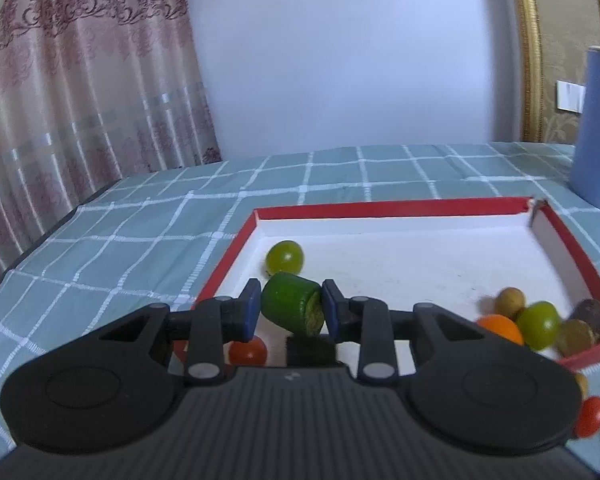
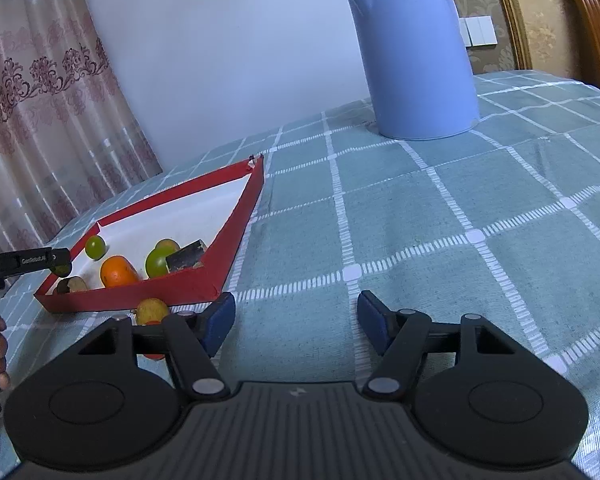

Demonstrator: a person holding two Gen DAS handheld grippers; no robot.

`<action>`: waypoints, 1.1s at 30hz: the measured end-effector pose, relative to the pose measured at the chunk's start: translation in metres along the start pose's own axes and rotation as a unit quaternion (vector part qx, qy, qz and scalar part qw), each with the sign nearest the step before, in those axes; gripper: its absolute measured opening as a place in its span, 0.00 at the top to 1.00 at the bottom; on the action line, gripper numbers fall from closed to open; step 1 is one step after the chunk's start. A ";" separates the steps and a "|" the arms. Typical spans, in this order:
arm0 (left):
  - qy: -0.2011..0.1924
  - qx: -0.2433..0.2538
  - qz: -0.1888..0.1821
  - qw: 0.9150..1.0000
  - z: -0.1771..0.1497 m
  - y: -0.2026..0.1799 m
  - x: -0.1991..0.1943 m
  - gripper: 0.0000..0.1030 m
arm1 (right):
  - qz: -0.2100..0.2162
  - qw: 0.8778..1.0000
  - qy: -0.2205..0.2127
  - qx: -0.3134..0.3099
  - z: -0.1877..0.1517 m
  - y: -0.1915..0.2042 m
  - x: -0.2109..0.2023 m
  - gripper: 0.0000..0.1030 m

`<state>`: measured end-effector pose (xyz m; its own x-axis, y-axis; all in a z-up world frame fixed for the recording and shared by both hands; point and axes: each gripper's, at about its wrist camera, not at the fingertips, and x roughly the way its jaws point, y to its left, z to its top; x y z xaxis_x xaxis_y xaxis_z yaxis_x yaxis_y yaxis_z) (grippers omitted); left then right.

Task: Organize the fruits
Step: 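Lower the cucumber slice into the red tray and open the left gripper, then move the right gripper to the red cherry tomato and grasp it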

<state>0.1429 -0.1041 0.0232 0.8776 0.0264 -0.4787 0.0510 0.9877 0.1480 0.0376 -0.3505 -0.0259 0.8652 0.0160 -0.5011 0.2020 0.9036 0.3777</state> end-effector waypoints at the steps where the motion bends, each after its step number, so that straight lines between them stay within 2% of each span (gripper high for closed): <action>1: 0.001 -0.002 0.002 1.000 0.000 0.001 0.001 0.71 | 0.000 1.000 0.000 0.000 0.000 0.000 0.000 0.35; 9: 0.001 -0.003 0.003 1.000 -0.001 0.005 0.000 0.68 | 0.001 1.000 0.001 -0.001 0.000 0.001 0.000 0.34; 12: -0.005 -0.003 0.003 1.000 -0.002 0.007 -0.004 0.49 | 0.001 1.000 0.001 -0.001 0.000 0.001 0.000 0.34; 15: -0.008 0.000 0.001 1.000 -0.003 0.009 -0.011 0.43 | 0.001 1.000 0.001 -0.001 0.000 0.001 0.000 0.34; 21: -0.012 -0.012 -0.004 1.000 -0.013 0.028 -0.032 0.23 | 0.008 1.000 0.002 -0.012 -0.001 0.006 0.000 0.33; 23: -0.014 -0.014 -0.008 1.000 -0.021 0.038 -0.043 0.18 | 0.011 0.999 0.001 -0.035 -0.002 0.015 -0.002 0.33; 25: -0.018 -0.015 -0.011 1.000 -0.031 0.050 -0.056 0.09 | 0.022 0.998 -0.010 -0.066 -0.005 0.028 -0.008 0.33; 29: -0.023 -0.018 -0.008 1.000 -0.053 0.072 -0.076 0.05 | 0.043 0.990 -0.009 -0.136 -0.012 0.059 -0.012 0.33; 33: -0.024 -0.025 0.004 0.999 -0.074 0.088 -0.082 0.03 | 0.047 0.981 0.001 -0.188 -0.018 0.086 -0.005 0.33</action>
<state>0.0399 -0.0077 0.0119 0.8998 0.0276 -0.4354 0.0219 0.9939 0.1082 0.0423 -0.2653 -0.0045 0.8707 0.1072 -0.4799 -0.0628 0.9922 0.1078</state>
